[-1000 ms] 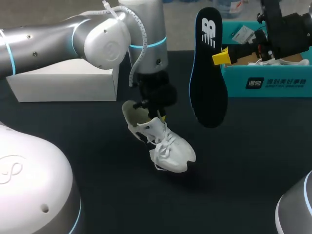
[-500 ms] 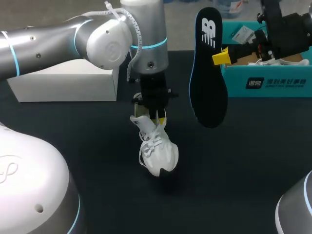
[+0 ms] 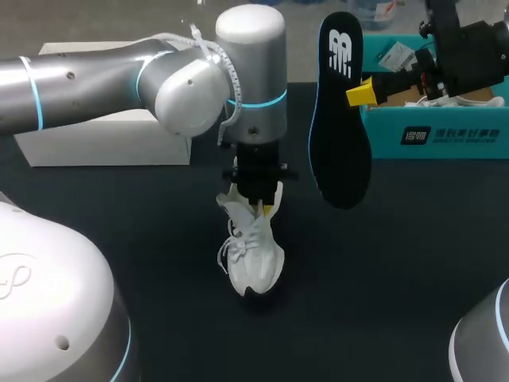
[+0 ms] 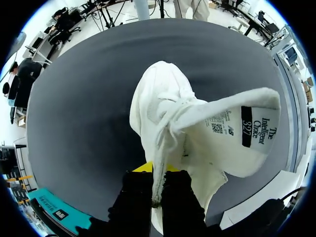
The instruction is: Take the shoe out of the shoebox, open the shoe tongue, remove and reinsert the insole, then place the shoe into the shoebox
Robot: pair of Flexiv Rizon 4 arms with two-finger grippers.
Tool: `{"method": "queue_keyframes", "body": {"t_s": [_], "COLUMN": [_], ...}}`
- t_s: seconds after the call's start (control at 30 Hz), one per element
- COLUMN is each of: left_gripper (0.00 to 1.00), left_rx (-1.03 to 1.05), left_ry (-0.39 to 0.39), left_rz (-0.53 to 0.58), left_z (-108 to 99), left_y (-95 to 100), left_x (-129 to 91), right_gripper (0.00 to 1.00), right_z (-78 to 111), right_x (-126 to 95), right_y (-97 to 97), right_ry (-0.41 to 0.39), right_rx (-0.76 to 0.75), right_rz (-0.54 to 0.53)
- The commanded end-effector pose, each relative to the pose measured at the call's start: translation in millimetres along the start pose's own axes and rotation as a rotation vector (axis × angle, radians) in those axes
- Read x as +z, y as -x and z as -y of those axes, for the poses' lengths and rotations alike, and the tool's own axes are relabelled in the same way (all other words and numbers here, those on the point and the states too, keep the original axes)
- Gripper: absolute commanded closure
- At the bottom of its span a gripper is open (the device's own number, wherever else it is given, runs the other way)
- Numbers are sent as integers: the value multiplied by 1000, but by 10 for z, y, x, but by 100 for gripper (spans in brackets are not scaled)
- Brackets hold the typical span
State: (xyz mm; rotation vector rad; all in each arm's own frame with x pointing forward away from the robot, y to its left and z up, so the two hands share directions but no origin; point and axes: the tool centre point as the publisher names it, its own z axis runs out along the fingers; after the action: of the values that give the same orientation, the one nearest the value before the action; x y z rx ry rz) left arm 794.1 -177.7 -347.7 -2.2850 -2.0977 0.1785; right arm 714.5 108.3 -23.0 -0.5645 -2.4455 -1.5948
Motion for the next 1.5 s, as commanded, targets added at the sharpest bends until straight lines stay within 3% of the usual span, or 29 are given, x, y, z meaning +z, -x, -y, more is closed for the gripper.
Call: {"method": "queue_keyframes", "body": {"t_s": [0.03,0.47,0.5,0.53,0.57,0.6,0.83,1.17,1.3,1.5], "left_gripper": [100,100,75,59,15,0,0,0,0,0], "left_rx": [-13,6,3,7,9,4,21,84,109,152], "left_ry": [19,-65,-65,-73,-78,-84,-118,-49,-47,-35], "left_rz": [-5,-11,1,16,29,52,264,491,574,683], "left_z": [69,54,61,67,72,74,16,-119,-176,-208], "left_y": [20,177,185,190,192,190,161,271,309,352], "left_x": [21,267,265,254,237,210,-163,-760,-942,-1197], "right_gripper": [100,100,100,100,100,100,100,100,100,100], "right_z": [-8,-8,-8,-8,-8,-8,-8,-8,70,7], "right_x": [24,24,24,24,24,24,24,24,-97,-316], "right_y": [14,14,14,14,14,14,14,14,223,750], "right_ry": [-3,-3,-3,-3,-3,-3,-3,-3,76,105], "right_rx": [1,1,1,1,1,1,1,1,100,222], "right_rz": [0,0,0,0,0,0,0,0,37,-4]}}
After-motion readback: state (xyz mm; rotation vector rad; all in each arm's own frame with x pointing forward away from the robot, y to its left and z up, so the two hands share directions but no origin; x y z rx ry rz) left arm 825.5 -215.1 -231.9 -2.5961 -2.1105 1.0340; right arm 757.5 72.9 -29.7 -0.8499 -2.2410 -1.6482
